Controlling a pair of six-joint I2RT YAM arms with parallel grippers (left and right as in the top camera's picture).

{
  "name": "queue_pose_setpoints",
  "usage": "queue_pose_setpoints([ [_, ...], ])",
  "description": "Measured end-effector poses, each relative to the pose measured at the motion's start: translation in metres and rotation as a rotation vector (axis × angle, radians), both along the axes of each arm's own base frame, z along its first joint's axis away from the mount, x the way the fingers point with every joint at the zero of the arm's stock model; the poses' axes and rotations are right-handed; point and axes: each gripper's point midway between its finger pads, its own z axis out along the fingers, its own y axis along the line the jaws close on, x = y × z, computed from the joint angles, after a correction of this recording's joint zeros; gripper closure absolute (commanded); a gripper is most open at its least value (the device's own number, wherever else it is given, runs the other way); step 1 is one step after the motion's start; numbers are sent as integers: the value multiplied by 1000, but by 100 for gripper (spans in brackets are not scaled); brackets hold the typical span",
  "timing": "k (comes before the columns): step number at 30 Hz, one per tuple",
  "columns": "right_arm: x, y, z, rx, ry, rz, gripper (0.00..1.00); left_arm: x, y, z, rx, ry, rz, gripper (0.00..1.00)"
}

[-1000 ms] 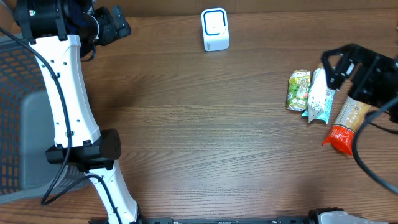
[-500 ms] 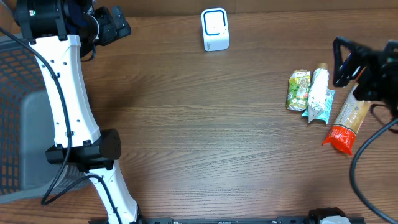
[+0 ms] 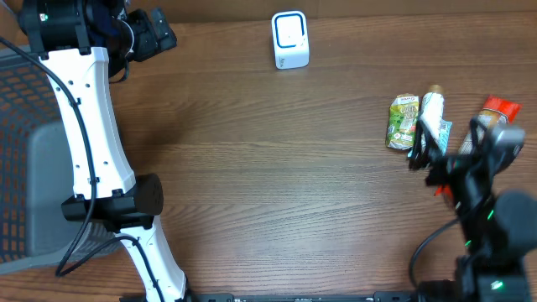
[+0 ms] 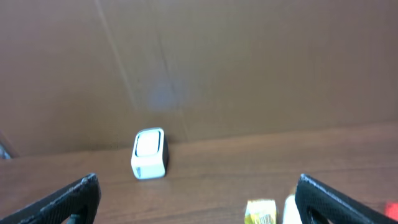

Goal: Scan the item barcode

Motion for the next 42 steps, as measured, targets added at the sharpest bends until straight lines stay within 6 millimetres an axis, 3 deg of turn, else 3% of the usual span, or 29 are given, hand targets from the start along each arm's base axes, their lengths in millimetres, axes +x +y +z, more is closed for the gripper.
queue_pose_setpoints([
  [5, -15, 4, -41, 3, -99, 19, 0, 0, 0, 0, 0, 0, 0, 0],
  [11, -19, 16, -103, 5, -25, 64, 0, 0, 0, 0, 0, 0, 0, 0],
  [16, -24, 20, -126, 3, 24, 83, 0, 0, 0, 0, 0, 0, 0, 1],
  [22, -30, 20, -142, 2, 84, 81, 0, 0, 0, 0, 0, 0, 0, 0],
  [29, -34, 19, -121, 4, -7, 79, 0, 0, 0, 0, 0, 0, 0, 0],
  [42, -35, 19, -121, 4, -7, 79, 0, 0, 0, 0, 0, 0, 0, 0],
])
